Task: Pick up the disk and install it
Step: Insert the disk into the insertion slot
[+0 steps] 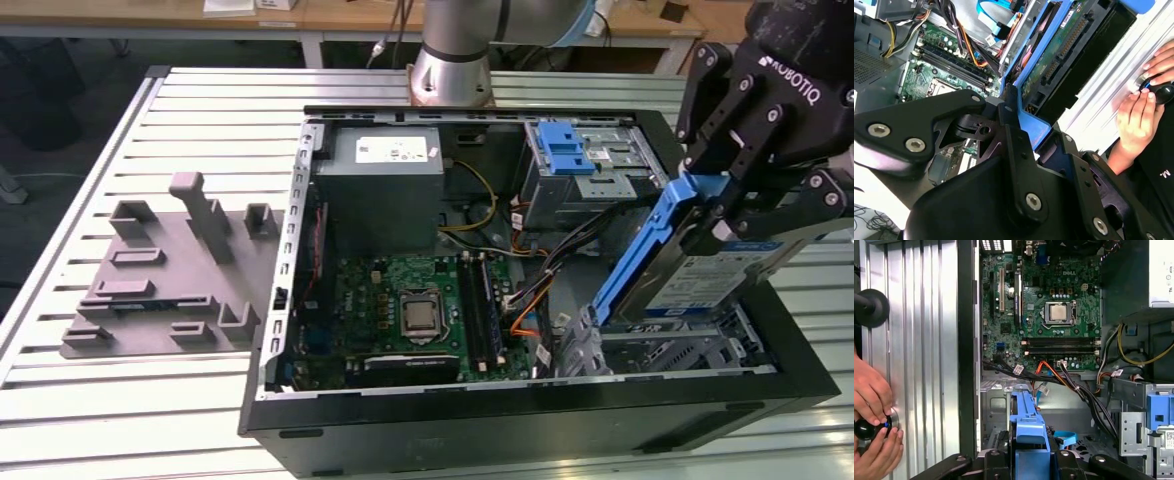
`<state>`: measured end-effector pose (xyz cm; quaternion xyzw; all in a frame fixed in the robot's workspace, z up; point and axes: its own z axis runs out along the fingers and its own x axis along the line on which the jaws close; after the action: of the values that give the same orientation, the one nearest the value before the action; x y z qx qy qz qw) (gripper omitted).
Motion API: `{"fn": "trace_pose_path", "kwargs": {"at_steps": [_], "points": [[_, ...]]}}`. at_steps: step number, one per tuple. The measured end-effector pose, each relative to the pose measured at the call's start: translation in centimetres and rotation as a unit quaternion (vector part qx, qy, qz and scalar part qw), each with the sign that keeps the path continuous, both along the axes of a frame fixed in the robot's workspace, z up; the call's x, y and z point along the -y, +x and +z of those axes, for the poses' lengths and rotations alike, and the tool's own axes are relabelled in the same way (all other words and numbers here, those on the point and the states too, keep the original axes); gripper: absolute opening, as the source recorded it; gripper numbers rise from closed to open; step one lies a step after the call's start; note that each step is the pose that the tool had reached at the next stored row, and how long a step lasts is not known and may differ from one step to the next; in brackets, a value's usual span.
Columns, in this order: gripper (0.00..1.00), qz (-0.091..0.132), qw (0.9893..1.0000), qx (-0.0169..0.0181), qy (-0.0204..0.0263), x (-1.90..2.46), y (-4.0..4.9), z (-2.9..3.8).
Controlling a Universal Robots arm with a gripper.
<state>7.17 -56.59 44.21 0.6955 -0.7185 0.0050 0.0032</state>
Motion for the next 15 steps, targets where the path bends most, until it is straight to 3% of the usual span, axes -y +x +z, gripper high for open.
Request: {"fn": "trace_pose_path", "kwargs": {"at_steps": [15], "points": [[0.36, 0.000, 1.0000, 0.0000, 0.0000, -0.05, 0.07, -0.94]]}}
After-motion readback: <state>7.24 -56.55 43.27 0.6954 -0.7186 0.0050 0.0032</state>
